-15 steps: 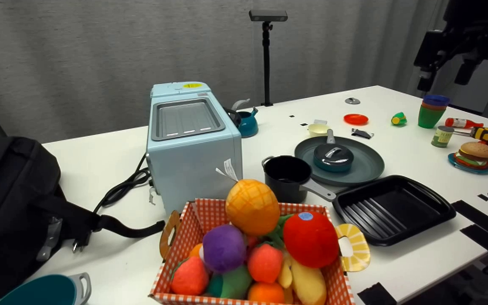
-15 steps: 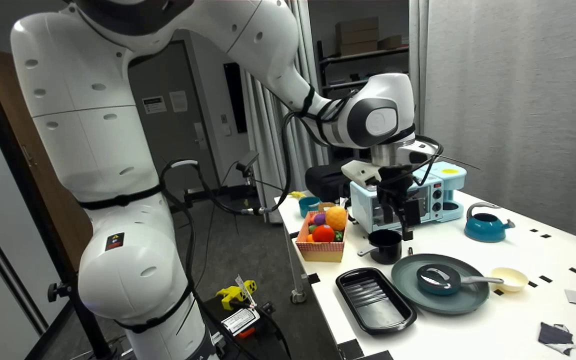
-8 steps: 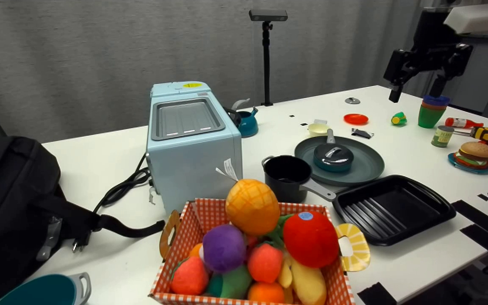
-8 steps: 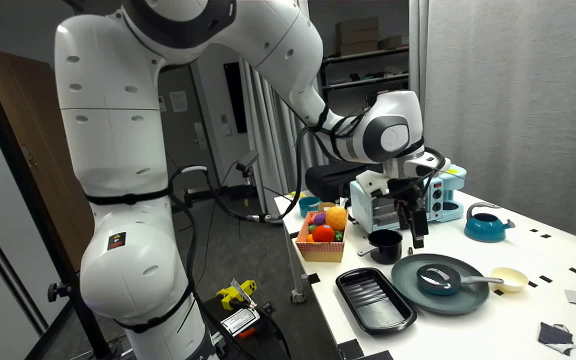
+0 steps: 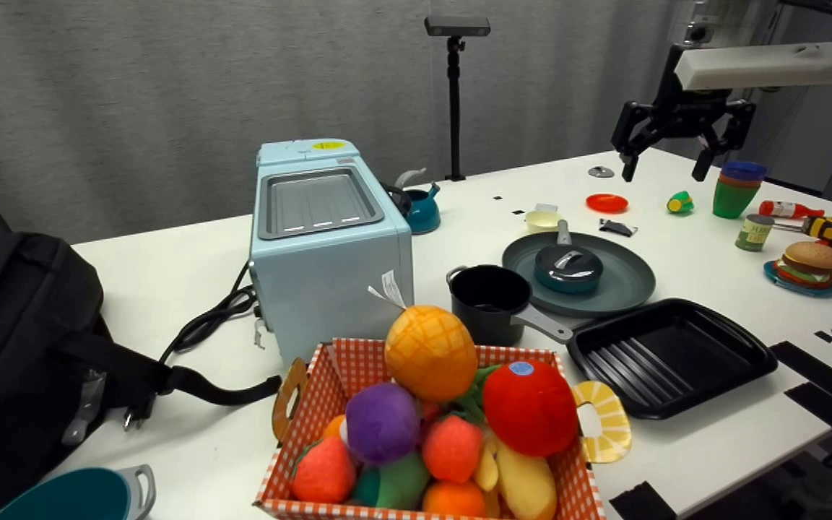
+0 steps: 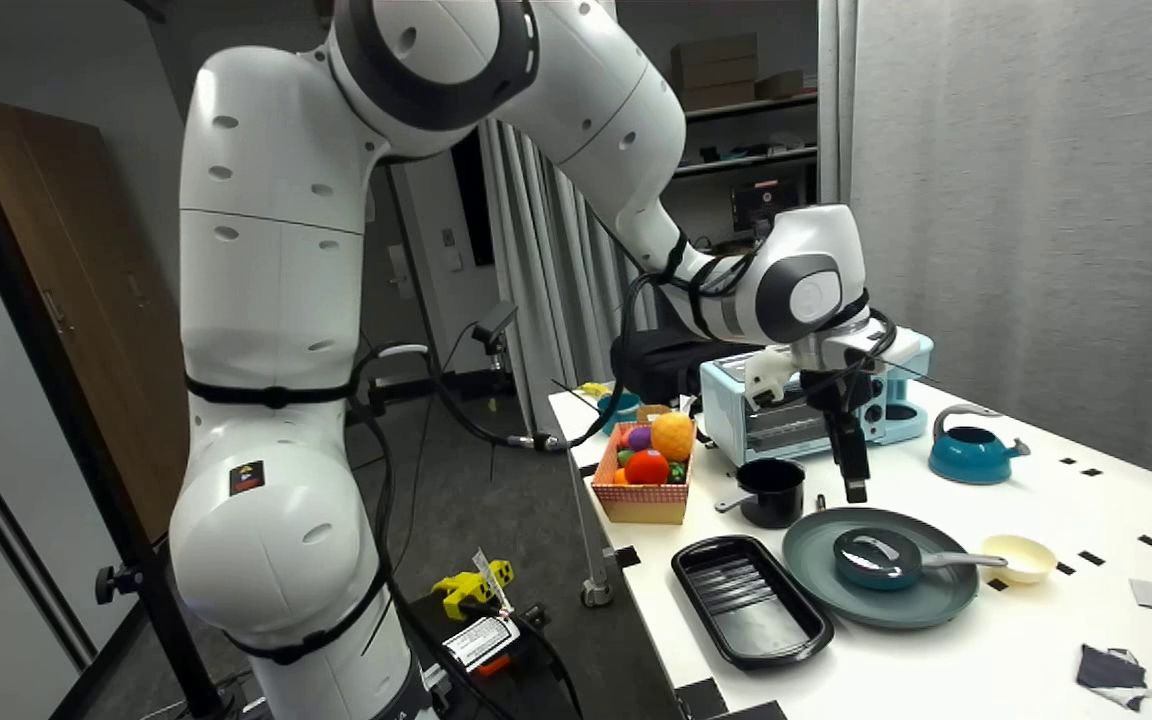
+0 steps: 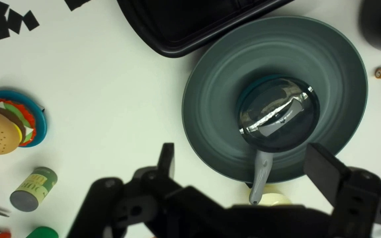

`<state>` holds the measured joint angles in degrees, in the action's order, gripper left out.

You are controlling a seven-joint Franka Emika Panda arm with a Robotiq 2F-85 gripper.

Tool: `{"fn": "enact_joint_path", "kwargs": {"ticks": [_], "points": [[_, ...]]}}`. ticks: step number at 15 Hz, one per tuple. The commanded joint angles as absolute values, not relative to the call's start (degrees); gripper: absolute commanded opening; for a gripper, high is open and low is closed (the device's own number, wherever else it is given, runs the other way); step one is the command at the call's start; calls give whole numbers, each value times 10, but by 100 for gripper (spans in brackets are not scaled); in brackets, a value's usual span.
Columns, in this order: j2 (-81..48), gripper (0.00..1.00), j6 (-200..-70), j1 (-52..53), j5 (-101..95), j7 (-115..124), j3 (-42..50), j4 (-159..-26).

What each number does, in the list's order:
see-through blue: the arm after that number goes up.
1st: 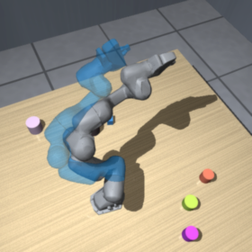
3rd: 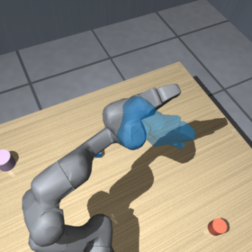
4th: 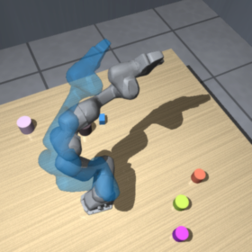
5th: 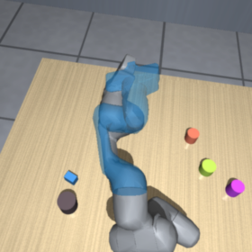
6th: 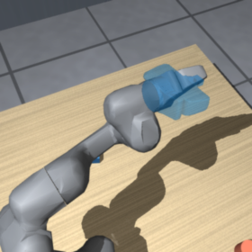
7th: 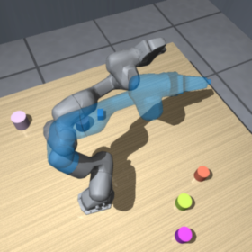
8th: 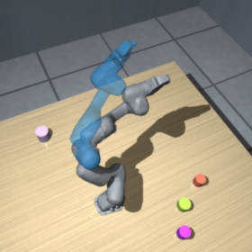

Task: Take the lid from the blue pan and put it on the black pot then put the lid back on the blue pan

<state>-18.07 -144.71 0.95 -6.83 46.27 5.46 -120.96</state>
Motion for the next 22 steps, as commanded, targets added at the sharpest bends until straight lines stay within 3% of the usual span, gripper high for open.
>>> {"fn": "enact_joint_path", "kwargs": {"ticks": [1, 11, 22], "points": [[-236, 100, -1477, 42, -79, 549, 86, -1160], [-349, 100, -1471, 78, -70, 680, 134, -1030], [-344, 100, -1483, 90, -69, 699, 127, -1063]]}}
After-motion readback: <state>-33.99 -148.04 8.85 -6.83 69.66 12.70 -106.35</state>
